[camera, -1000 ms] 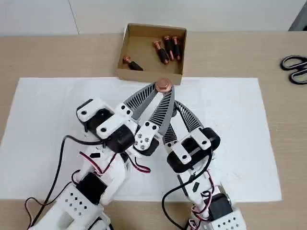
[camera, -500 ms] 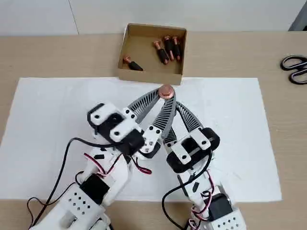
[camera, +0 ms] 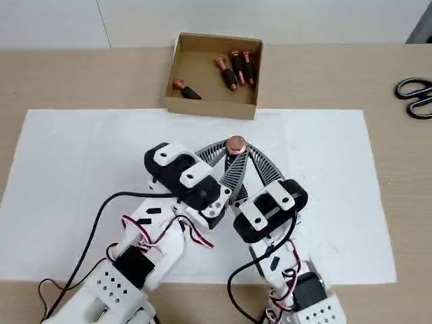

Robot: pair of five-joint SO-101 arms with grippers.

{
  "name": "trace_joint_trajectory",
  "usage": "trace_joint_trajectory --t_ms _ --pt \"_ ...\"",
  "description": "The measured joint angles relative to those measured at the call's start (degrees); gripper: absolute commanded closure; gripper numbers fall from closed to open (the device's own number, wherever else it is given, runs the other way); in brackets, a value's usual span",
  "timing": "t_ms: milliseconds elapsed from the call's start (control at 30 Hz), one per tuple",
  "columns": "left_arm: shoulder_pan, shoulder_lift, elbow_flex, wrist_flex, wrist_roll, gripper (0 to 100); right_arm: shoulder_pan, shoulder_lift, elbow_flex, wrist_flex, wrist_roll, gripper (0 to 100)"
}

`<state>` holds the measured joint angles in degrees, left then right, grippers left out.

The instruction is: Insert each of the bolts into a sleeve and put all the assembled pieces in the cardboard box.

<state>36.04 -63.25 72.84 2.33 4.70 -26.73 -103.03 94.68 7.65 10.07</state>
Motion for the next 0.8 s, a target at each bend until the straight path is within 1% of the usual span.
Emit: trace_joint_trajectory --t_ms 100,300,400,533,733,800 --pt "-0.18 -0.18 0.0 0.53 -0.44 81 0.26 0.0 0.0 0.0 0.0 99.5" --pt "-0.26 -0.18 0.0 0.53 -0.26 81 0.44 0.0 -0.09 0.0 0.0 99.5" --pt "-1.41 -0.18 0.0 0.53 -0.44 81 0.44 0.0 -0.09 0.0 -0.09 99.5" --pt "-5.27 -0.09 -0.88 0.53 -2.64 81 0.09 0.0 -0.09 0.0 0.0 99.5" --pt "-12.04 -0.09 -5.98 0.7 -2.73 82 0.35 0.09 -0.09 0.0 0.0 99.5" --pt "-12.92 -0.53 -6.33 0.7 -2.99 85 0.09 0.09 -0.09 0.0 0.0 99.5"
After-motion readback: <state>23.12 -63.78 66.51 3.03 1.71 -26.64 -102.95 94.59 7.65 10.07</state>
